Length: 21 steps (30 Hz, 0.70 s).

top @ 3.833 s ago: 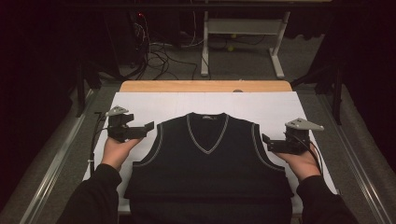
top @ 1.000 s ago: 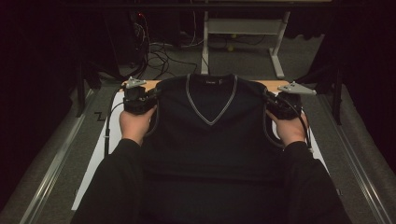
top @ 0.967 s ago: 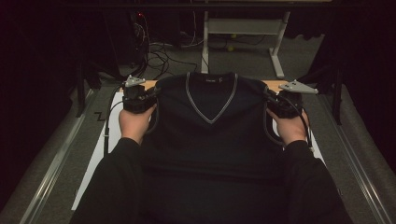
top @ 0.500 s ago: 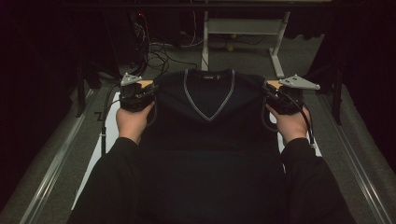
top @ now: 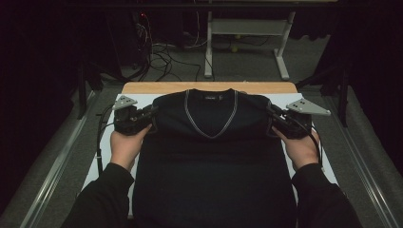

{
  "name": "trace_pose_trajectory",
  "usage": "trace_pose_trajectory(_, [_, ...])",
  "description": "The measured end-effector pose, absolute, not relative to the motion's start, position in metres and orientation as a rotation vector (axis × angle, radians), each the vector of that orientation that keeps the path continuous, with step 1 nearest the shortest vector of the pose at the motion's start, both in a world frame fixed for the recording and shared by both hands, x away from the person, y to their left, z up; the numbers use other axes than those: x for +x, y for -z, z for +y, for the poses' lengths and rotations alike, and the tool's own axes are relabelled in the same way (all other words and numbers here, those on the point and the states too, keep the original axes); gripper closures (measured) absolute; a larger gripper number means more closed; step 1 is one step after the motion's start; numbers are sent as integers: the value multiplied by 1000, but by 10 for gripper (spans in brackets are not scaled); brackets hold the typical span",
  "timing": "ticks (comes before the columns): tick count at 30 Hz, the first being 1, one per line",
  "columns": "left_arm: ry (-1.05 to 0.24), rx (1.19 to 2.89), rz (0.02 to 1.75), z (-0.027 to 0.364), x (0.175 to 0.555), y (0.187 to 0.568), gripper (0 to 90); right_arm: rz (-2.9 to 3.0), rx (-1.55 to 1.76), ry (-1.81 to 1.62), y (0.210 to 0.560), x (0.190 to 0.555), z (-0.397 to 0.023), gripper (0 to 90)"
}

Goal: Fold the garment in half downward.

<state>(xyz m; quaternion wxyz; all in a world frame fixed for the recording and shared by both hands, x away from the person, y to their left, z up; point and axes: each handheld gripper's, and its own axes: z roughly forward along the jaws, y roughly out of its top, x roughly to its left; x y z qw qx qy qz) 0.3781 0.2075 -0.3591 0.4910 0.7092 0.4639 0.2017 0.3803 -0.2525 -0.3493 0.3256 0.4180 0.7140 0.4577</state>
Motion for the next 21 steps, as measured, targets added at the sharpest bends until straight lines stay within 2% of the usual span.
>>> trace_pose_trajectory(11, [-451, 1737, 1075, 212, 338, 388, 702, 1880, 1075, -1259, 373, 341, -260, 785])
trace_pose_trajectory(21, [-380, 1784, 1070, 215, 308, 427, 701, 1950, 1052, -1237, 409, 309, -263, 785])
